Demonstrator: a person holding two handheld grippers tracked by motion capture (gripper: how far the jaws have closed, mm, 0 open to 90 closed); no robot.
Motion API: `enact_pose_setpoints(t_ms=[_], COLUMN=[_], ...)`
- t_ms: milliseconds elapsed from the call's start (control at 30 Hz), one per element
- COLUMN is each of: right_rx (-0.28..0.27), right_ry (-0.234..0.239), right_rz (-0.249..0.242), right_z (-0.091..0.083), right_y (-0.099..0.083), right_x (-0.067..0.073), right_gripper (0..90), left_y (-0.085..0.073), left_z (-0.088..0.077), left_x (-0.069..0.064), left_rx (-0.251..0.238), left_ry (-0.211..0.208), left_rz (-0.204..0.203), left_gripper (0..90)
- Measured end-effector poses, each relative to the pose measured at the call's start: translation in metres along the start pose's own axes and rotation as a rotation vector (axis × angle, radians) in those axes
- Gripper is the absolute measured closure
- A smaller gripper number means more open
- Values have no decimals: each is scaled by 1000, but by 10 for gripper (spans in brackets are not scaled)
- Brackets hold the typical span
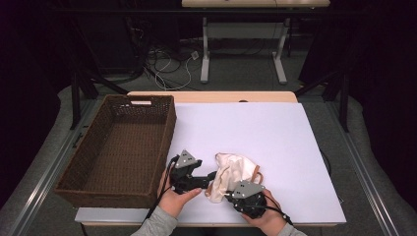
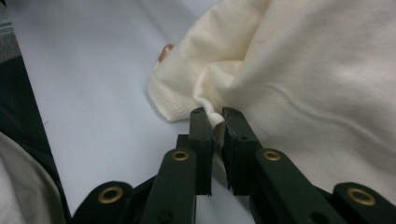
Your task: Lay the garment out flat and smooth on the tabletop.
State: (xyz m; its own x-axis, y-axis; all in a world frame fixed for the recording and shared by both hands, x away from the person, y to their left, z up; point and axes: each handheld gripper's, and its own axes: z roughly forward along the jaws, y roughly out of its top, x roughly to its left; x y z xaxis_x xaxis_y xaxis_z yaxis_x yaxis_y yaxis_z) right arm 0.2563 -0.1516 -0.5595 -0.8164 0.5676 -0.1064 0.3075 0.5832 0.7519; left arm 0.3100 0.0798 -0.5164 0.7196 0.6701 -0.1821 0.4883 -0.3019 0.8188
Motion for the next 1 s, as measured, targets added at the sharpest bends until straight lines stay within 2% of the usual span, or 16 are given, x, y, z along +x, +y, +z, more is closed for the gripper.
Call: enact_pose_setpoints(t_ms=[300,400,700,1000], right_rx=[-63,-86,-119,-153], right_ry=[-25,-38,-59,-75], right_rz=[43,60,96,124], right_z=[-15,-20,-33,-44], right_y=[5,6,10,16], right_x=[-11,-17,-31,-49], right_gripper=[854,853,857,859], left_y=[0,0,0,0], left_z=[0,0,0,2], left_x=[-1,-1,-2,-5], left_rx=[5,9,3,-2], left_ry=[0,-12,-8,-10], left_rz=[5,4,14,6], left_gripper=[309,312,330,330])
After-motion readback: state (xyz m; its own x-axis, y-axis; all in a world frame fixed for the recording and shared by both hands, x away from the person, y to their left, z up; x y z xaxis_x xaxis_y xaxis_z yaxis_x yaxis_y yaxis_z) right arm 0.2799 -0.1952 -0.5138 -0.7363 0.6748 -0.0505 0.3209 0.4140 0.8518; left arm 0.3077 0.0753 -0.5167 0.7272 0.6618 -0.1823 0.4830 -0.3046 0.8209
